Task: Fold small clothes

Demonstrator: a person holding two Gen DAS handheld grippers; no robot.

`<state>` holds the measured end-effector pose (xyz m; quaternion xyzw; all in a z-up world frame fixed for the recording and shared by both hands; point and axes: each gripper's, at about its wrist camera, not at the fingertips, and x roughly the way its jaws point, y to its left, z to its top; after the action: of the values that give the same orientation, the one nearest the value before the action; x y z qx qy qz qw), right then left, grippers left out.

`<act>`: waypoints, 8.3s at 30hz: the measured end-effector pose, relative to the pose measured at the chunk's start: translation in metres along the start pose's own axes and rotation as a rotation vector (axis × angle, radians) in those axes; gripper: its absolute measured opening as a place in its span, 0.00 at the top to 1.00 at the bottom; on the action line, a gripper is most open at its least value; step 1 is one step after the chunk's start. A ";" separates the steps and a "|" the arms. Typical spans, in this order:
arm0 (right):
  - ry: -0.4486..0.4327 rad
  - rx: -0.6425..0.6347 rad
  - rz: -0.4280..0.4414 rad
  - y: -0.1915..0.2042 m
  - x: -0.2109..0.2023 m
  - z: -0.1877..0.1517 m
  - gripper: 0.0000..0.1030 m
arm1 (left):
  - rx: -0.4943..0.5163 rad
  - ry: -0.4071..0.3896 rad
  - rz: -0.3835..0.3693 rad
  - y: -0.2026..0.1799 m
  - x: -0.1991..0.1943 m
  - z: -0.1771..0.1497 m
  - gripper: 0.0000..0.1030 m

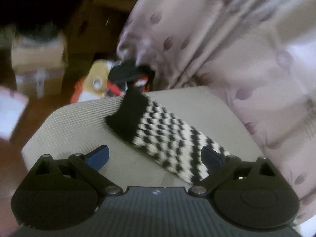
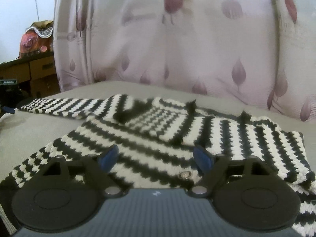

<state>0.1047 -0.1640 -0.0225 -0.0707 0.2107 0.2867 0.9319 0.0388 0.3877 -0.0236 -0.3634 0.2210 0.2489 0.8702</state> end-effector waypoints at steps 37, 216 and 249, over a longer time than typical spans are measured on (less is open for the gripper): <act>-0.237 0.442 -0.115 -0.128 -0.104 -0.015 0.17 | 0.575 0.199 -0.636 -0.468 -0.025 -0.206 0.86; -0.285 0.962 0.142 -0.168 -0.231 -0.105 0.92 | 0.646 0.187 -0.474 -0.207 -0.118 -0.205 0.92; -0.318 0.969 0.145 -0.189 -0.208 -0.079 0.92 | 0.589 0.183 -0.449 -0.233 -0.090 -0.191 0.92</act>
<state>0.0282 -0.4453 -0.0017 0.4283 0.1793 0.2272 0.8560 0.0682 0.0786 0.0270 -0.1579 0.2747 -0.0555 0.9469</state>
